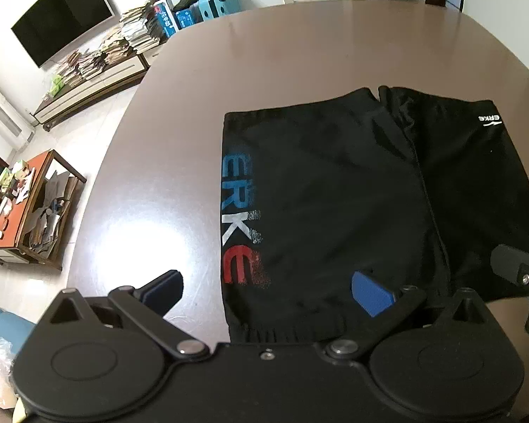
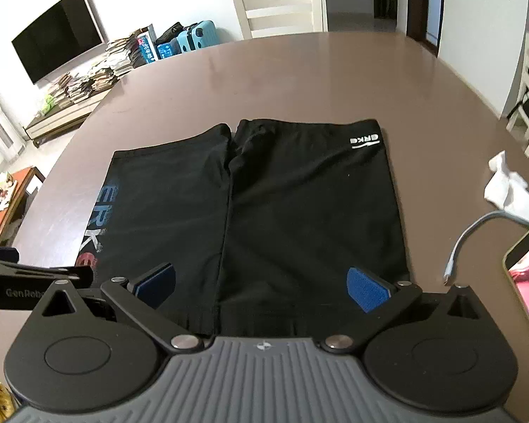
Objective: Fold clothes
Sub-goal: 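Hover both open tools over the waistband of the black shorts, then grasp the waistband corner by the ERKE logo with the left tool and lift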
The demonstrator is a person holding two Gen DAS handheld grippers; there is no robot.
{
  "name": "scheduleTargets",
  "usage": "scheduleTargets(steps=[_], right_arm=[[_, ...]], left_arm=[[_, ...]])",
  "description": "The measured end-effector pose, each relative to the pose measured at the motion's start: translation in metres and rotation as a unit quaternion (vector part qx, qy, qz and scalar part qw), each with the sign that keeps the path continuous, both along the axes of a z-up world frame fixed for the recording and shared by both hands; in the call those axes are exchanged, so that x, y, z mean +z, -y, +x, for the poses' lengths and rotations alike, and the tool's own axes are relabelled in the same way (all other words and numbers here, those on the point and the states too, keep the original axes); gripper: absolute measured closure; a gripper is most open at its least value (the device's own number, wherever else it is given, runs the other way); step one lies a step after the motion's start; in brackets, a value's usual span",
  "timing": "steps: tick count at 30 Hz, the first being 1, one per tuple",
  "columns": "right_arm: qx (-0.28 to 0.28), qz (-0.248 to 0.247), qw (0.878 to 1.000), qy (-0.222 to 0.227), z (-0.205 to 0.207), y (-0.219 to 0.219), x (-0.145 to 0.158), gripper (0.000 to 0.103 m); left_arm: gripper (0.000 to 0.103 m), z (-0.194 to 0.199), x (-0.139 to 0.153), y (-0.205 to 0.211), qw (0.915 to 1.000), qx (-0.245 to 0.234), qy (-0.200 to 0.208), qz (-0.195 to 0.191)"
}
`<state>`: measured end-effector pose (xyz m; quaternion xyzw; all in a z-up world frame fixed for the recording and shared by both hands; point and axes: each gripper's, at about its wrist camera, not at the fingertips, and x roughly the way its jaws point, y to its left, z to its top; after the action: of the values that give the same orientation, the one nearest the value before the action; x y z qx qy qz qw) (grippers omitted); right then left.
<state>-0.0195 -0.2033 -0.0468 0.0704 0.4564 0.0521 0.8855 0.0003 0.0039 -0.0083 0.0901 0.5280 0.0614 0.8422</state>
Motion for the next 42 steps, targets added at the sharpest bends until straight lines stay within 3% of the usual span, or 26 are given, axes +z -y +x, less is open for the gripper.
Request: scheduleTargets(steps=[9,15,18,20,22,26,31,35,36,37,39,41,42], right_arm=[[-0.017,0.001,1.000,-0.011,0.012,0.007,-0.009,0.000],[-0.041,-0.007,0.999,-0.015,0.026,0.015,-0.017,0.001],[-0.048,-0.010,0.999,-0.010,0.036,0.016,-0.019,0.005],[-0.052,-0.014,0.999,-0.011,0.042,0.016,-0.022,0.010],[-0.050,-0.016,0.999,-0.012,0.050,0.015,-0.026,0.023],[-0.053,-0.021,0.998,-0.022,0.061,0.013,-0.033,0.028],[-0.046,-0.021,0.998,-0.035,0.065,0.009,-0.039,0.028],[-0.046,-0.017,0.998,-0.042,0.064,0.009,-0.040,0.028],[-0.047,-0.016,0.998,-0.043,0.062,0.011,-0.041,0.028],[-0.049,-0.016,0.998,-0.043,0.058,0.013,-0.041,0.028],[-0.051,-0.016,0.998,-0.039,0.049,0.020,-0.042,0.028],[-0.060,-0.015,0.997,-0.042,0.038,0.029,-0.045,0.028],[-0.068,-0.007,0.997,-0.048,0.032,0.035,-0.048,0.028]], left_arm=[[0.001,0.027,-0.033,-0.004,0.9994,-0.006,0.012,0.032],[0.006,0.053,-0.049,-0.010,0.9999,-0.011,0.011,0.006],[0.009,0.063,-0.052,-0.006,0.9990,-0.030,0.022,-0.026],[0.011,0.073,-0.062,-0.002,0.9990,-0.036,0.012,-0.022],[0.018,0.079,-0.069,-0.003,0.9988,-0.034,0.005,-0.035],[0.016,0.082,-0.072,-0.013,0.9986,-0.015,-0.006,-0.050],[0.000,0.077,-0.074,-0.022,0.9992,0.003,-0.013,-0.037],[0.000,0.079,-0.071,-0.032,0.9990,0.013,-0.027,-0.033],[0.009,0.080,-0.069,-0.032,0.9990,0.010,-0.034,-0.026],[0.030,0.083,-0.062,-0.025,0.9994,-0.011,-0.028,-0.019],[0.032,0.090,-0.047,-0.011,0.9984,-0.053,-0.017,-0.007],[0.028,0.109,-0.025,0.014,0.9943,-0.100,0.001,-0.035],[0.022,0.119,-0.019,0.025,0.9927,-0.112,0.004,-0.045]])
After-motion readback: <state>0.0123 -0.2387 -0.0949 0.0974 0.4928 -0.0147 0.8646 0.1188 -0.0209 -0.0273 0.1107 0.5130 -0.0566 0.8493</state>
